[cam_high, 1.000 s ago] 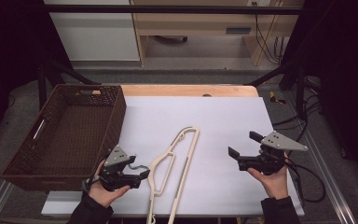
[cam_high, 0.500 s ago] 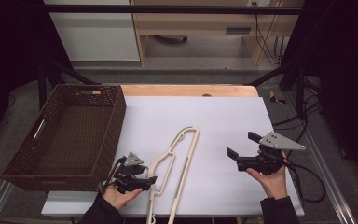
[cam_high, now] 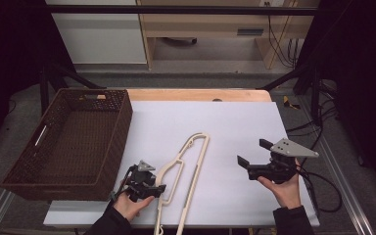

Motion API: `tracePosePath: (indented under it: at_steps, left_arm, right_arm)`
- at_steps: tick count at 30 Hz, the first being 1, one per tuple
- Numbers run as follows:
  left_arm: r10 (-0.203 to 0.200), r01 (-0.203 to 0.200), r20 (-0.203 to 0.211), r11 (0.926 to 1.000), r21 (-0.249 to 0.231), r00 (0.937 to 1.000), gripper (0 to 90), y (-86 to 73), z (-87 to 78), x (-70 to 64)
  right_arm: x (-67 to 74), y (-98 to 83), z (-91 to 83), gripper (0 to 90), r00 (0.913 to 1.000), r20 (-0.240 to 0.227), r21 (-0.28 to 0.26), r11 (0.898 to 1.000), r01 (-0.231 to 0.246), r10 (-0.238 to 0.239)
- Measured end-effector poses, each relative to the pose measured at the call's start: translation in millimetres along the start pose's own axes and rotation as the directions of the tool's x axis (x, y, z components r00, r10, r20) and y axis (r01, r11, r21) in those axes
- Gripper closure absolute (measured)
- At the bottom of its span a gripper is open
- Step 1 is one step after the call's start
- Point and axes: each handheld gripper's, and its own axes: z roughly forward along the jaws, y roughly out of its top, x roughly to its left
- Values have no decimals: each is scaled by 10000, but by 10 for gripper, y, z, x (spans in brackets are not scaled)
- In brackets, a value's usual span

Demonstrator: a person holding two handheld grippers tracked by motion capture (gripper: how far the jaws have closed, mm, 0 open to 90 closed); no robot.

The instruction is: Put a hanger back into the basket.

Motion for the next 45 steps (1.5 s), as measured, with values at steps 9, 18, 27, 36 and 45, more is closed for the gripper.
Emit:
tracePosePath:
  at_steps: [9, 18, 27, 36, 45]
  left_arm:
    - [-417, 413, 248, 9990, 188, 9988, 540, 28, -14, 71]
    - [-504, 491, 365, 9981, 368, 9981, 574, 48, -57, 134]
    - [-410, 402, 214, 9985, 369, 9989, 645, 61, -116, 190]
    - [-365, 341, 376, 9975, 624, 9986, 570, 43, -97, 206]
    - [-739, 695, 547, 9946, 772, 9958, 603, 50, -101, 207]
  right_arm:
    - [-2, -2, 1, 42, 10000, 16, 77, 10000, 23, -23]
    - [-4, -5, 4, 41, 10000, 21, 109, 9999, 10, -11]
    - [-8, -8, 9, 41, 10000, 6, 133, 9999, 54, -54]
    - [-7, -13, 16, 41, 10000, -42, 181, 9998, 70, -70]
    - [-6, -13, 16, 40, 10000, -57, 186, 9998, 78, -77]
